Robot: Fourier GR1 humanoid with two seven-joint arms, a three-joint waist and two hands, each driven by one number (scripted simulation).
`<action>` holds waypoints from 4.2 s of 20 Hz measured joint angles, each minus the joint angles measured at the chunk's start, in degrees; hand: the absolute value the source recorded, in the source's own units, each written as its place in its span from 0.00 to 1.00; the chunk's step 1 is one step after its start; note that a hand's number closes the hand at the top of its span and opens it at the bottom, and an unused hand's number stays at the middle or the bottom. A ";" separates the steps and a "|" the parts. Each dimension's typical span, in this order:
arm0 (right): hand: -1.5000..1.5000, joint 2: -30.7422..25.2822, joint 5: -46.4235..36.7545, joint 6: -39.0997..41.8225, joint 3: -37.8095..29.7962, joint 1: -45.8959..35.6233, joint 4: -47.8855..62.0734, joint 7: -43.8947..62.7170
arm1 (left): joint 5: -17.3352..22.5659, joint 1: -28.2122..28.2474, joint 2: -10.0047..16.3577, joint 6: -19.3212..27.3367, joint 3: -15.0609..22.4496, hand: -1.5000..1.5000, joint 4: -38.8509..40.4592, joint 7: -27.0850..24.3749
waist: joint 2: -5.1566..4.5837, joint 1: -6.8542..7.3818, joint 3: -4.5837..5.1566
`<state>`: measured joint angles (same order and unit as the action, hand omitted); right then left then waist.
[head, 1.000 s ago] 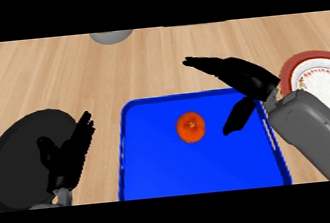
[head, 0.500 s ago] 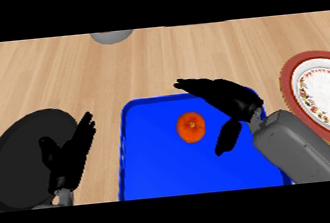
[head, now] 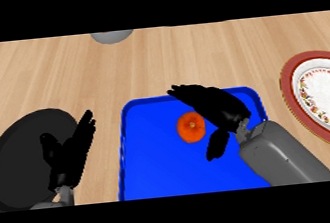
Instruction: Pick the squash from the tray and place it in the plate
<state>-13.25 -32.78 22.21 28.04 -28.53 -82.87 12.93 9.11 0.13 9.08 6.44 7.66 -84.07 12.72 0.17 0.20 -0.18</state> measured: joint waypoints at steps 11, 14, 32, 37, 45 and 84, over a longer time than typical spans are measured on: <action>0.00 5.21 -8.98 -0.97 -1.30 -0.38 9.02 -3.91 | -0.45 -0.32 -0.91 -2.36 -1.89 0.50 1.09 -0.93 | 0.03 0.11 -0.08; 1.00 6.19 -11.27 -1.74 -1.84 -0.65 12.50 -6.60 | -0.94 0.06 -1.05 -2.45 -2.15 0.50 0.22 -0.17 | -0.04 0.13 -0.01; 1.00 10.69 -24.31 -13.11 -6.83 2.29 14.88 0.25 | -2.51 1.74 -2.35 -2.77 -3.42 0.50 -0.28 -0.88 | 0.38 -1.26 -0.06; 1.00 12.50 -27.19 -26.90 -10.12 4.47 9.81 17.53 | -2.40 2.28 -2.09 -2.64 -3.87 0.50 -0.57 -0.68 | 0.66 -1.83 -0.07; 1.00 13.10 -41.41 -43.59 -4.25 6.64 -3.35 39.96 | -2.81 1.70 -2.41 -2.55 -3.37 0.50 -0.62 0.19 | 0.61 -1.31 0.01; 0.00 -19.52 7.30 -65.22 -42.72 10.97 28.34 2.18 | -3.76 0.61 -3.66 -4.41 -3.28 0.50 -0.51 -0.64 | -0.54 1.34 -0.16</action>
<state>-32.77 -25.48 -43.01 -14.68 -17.56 -54.54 15.10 5.35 0.74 5.42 2.03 4.38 -84.57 12.08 -0.37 1.54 -0.35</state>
